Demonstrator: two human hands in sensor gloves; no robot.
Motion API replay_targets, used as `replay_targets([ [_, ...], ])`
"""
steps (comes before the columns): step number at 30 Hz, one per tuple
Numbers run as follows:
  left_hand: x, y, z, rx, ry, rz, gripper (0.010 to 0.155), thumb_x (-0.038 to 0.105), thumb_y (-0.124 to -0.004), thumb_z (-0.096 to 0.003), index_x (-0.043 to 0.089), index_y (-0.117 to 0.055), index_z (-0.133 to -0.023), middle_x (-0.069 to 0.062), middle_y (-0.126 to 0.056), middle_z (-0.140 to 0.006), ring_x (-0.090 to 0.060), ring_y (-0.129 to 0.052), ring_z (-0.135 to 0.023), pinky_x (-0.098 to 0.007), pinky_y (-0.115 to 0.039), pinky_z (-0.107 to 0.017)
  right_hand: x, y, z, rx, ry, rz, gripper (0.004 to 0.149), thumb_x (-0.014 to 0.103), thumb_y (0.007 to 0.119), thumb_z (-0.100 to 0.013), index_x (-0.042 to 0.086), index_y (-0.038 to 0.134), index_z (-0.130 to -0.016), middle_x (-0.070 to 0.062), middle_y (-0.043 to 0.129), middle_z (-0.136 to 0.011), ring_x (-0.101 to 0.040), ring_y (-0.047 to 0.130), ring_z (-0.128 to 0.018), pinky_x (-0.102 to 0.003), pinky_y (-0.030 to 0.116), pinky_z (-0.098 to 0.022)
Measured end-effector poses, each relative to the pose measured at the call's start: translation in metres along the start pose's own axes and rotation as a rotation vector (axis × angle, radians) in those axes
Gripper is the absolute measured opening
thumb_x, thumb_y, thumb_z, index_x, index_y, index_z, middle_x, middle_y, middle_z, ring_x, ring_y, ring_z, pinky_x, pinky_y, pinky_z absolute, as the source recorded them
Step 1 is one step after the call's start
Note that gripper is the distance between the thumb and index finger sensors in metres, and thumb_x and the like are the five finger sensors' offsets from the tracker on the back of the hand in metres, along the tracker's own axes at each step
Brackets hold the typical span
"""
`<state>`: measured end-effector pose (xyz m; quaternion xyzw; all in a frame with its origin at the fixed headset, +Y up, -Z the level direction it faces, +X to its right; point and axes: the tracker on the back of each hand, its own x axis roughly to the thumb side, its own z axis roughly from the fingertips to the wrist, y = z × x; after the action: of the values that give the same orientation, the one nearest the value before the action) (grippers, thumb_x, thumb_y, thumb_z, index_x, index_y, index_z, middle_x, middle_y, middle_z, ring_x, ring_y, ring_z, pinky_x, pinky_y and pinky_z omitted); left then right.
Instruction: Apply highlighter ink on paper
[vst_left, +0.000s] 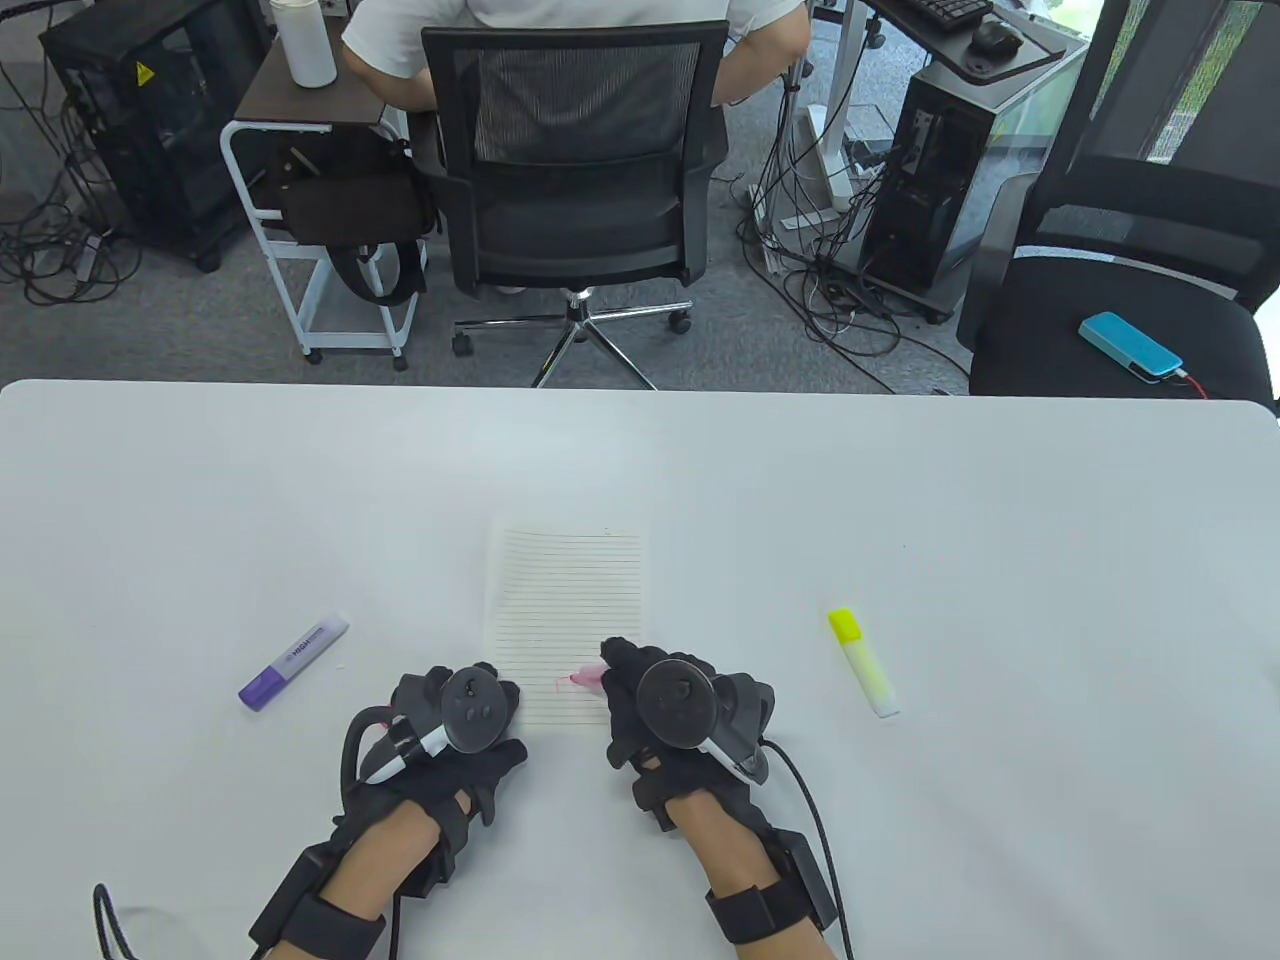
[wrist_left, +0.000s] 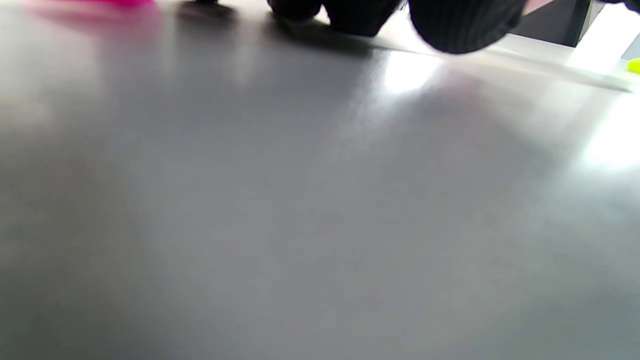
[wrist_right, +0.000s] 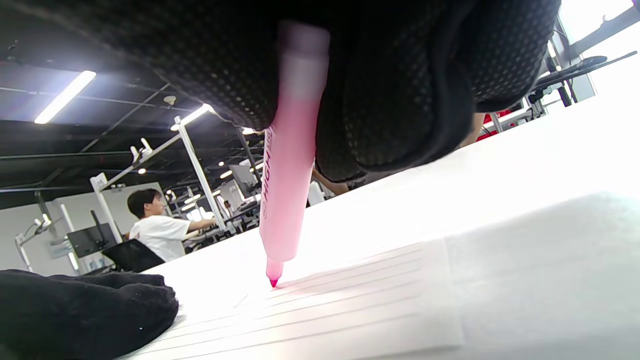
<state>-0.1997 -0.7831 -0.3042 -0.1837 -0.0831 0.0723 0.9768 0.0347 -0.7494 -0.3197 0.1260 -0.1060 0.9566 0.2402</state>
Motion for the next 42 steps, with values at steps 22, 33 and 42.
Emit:
replay_targets([
  [22, 0.0, 0.0, 0.0, -0.002, 0.001, 0.0, 0.068, 0.055, -0.068, -0.0474, 0.031, -0.051, -0.109, 0.001, -0.04, -0.119, -0.046, -0.038, -0.109, -0.07, -0.03, -0.072, 0.004, 0.0, 0.001, 0.027, -0.02, -0.034, 0.037, 0.029, 0.089, -0.046, 0.017, 0.092, -0.081, -0.017, 0.102, -0.066, -0.038, 0.099, -0.041, -0.063, 0.075, -0.054],
  [33, 0.0, 0.0, 0.0, -0.002, 0.001, 0.0, 0.068, 0.056, -0.068, -0.0474, 0.031, -0.051, -0.109, 0.001, -0.04, -0.119, -0.046, -0.038, -0.109, -0.07, -0.03, -0.072, 0.0, -0.002, 0.002, -0.007, 0.001, -0.059, 0.037, 0.029, 0.089, -0.047, 0.017, 0.091, -0.082, -0.017, 0.101, -0.067, -0.038, 0.099, -0.042, -0.062, 0.075, -0.053],
  [42, 0.0, 0.0, 0.0, -0.007, 0.0, 0.001, 0.068, 0.056, -0.068, -0.0473, 0.031, -0.051, -0.109, 0.001, -0.04, -0.119, -0.046, -0.038, -0.109, -0.07, -0.03, -0.072, 0.005, 0.005, 0.002, 0.011, -0.018, -0.015, 0.038, 0.029, 0.088, -0.048, 0.019, 0.089, -0.085, -0.017, 0.1, -0.07, -0.038, 0.099, -0.045, -0.062, 0.075, -0.054],
])
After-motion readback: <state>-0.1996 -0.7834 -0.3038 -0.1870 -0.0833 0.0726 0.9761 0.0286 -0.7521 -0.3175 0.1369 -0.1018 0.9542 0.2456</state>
